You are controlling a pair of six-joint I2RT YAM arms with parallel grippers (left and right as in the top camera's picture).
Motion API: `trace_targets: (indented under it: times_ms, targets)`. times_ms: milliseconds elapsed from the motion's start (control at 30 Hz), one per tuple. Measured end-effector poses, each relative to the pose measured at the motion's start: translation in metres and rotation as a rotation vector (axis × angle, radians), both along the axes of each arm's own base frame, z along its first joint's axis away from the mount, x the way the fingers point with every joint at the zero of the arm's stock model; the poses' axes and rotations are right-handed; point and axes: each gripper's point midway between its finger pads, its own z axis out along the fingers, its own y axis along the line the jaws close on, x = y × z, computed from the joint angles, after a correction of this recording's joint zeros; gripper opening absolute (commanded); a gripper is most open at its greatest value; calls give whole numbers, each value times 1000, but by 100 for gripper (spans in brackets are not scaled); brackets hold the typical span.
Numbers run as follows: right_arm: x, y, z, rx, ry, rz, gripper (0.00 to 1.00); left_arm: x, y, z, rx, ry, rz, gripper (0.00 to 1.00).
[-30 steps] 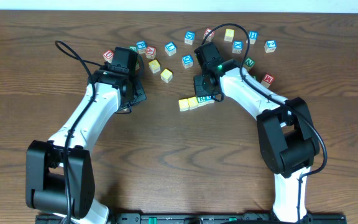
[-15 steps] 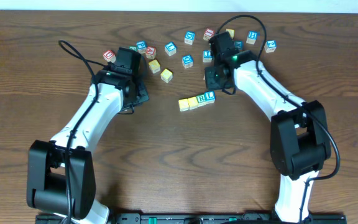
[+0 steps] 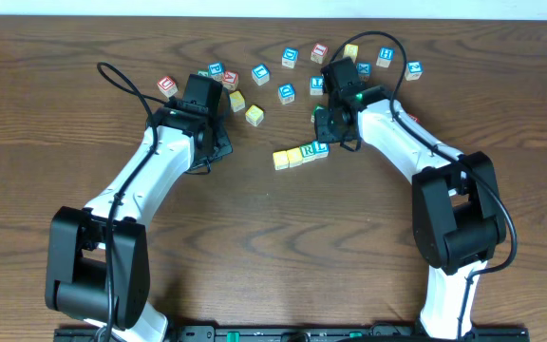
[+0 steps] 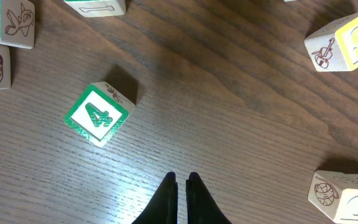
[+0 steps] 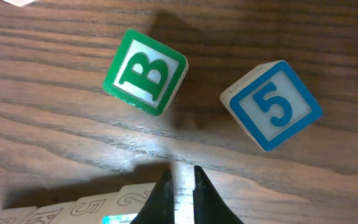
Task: Spell out CORL
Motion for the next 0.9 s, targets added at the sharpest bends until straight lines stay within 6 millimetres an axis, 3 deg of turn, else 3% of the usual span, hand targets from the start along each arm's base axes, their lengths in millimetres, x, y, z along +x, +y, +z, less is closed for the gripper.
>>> trace_targets:
  times_ms: [900]
  targets:
    - [-11, 14, -4, 14, 21, 116, 5, 0, -1, 0, 0, -2, -4, 7]
